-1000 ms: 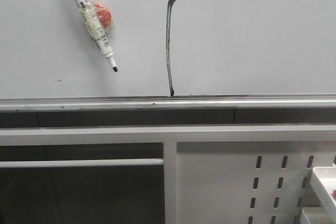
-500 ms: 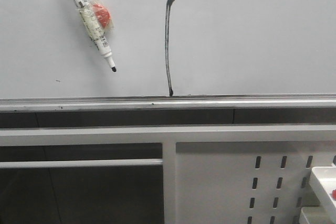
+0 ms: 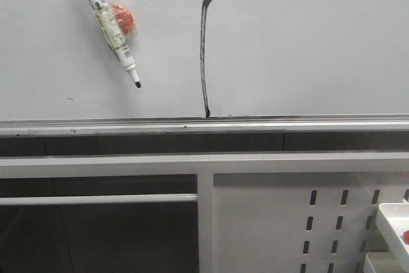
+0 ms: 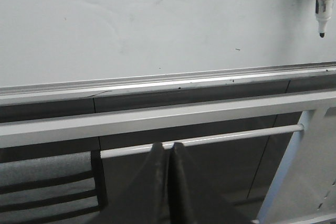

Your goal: Write number 1 on whiteboard

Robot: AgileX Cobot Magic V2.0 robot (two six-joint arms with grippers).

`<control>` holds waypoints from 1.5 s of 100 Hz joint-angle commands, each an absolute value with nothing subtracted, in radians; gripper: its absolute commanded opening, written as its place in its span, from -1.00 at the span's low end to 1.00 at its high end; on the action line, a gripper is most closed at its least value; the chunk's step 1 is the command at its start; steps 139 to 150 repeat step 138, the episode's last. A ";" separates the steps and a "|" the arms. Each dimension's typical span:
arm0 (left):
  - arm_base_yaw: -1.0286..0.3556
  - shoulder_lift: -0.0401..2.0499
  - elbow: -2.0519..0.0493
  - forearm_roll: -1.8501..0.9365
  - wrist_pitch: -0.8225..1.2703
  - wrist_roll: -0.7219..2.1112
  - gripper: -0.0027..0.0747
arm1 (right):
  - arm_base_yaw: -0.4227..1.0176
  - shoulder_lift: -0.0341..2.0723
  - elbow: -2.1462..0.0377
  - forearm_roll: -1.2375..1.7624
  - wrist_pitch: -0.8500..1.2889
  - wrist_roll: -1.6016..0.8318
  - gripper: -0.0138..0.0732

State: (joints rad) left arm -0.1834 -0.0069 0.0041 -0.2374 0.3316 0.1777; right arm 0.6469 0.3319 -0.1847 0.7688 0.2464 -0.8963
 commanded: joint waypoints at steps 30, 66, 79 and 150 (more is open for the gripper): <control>-0.178 -0.028 0.039 -0.252 0.271 0.168 -0.98 | 0.457 0.328 -0.049 -0.129 -0.039 0.164 -0.80; -0.178 -0.028 0.039 -0.252 0.271 0.168 -0.98 | 0.222 -0.039 0.021 -0.134 0.311 0.166 -0.80; -0.178 -0.026 0.039 -0.257 0.273 0.168 -0.98 | 0.206 -0.020 0.021 -0.144 0.302 0.166 -0.80; -0.180 -0.026 0.039 -0.257 0.273 0.168 -0.98 | 0.206 -0.030 0.021 -0.145 0.306 0.166 -0.80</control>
